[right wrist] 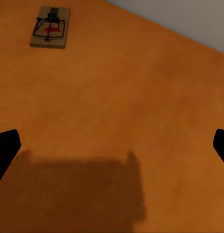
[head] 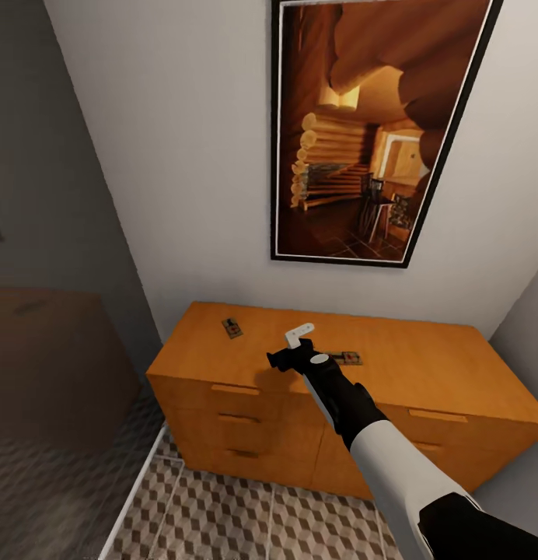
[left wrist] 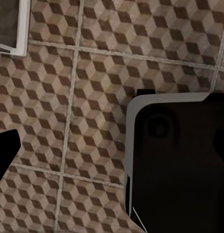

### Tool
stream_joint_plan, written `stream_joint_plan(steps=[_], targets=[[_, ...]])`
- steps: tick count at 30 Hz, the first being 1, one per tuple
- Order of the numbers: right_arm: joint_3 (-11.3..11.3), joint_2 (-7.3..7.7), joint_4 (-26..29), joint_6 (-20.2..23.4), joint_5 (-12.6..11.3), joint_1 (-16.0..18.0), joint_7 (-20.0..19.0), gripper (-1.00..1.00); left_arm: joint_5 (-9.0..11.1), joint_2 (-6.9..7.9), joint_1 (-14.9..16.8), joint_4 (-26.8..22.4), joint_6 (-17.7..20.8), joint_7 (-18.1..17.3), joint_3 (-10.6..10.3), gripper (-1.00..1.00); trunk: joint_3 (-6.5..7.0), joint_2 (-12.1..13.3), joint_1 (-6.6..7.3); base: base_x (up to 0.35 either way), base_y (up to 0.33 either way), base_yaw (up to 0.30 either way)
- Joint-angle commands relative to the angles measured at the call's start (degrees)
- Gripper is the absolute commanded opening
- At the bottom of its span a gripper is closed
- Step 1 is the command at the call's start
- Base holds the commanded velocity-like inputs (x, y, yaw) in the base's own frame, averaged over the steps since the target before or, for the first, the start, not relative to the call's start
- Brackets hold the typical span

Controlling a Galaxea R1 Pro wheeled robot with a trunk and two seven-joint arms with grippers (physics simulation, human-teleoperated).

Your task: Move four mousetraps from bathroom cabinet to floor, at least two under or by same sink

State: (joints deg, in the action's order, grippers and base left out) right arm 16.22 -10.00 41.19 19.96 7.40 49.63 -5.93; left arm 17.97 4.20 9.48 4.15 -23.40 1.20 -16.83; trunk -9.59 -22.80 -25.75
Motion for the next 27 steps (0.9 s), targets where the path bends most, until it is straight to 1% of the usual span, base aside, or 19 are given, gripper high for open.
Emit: stream_joint_plan(steps=[1, 18, 27], targets=[[-0.06, 0.0, 0.12, 0.34, 0.6, 0.02, -0.32, 1.0, 0.19, -0.06, 0.1, 0.21, -0.34, 0.12, -0.48, 1.0, -0.14, -0.12, -0.03, 0.0, 0.0, 0.284], [-0.05, 0.0, 0.12, 0.32, 0.6, 0.02, -0.31, 1.0, 0.15, -0.4, 0.1, 0.15, -0.41, 0.12, -0.48, 1.0, -0.64, -0.12, -0.03, 0.0, 0.0, 0.282], [-0.11, 0.0, 0.1, 0.27, 0.6, 0.02, -0.3, 1.0, 0.13, -0.41, 0.1, 0.15, -0.39, 0.12, -0.48, 1.0, -1.01, -0.12, -0.03, 0.0, 0.0, 0.176]])
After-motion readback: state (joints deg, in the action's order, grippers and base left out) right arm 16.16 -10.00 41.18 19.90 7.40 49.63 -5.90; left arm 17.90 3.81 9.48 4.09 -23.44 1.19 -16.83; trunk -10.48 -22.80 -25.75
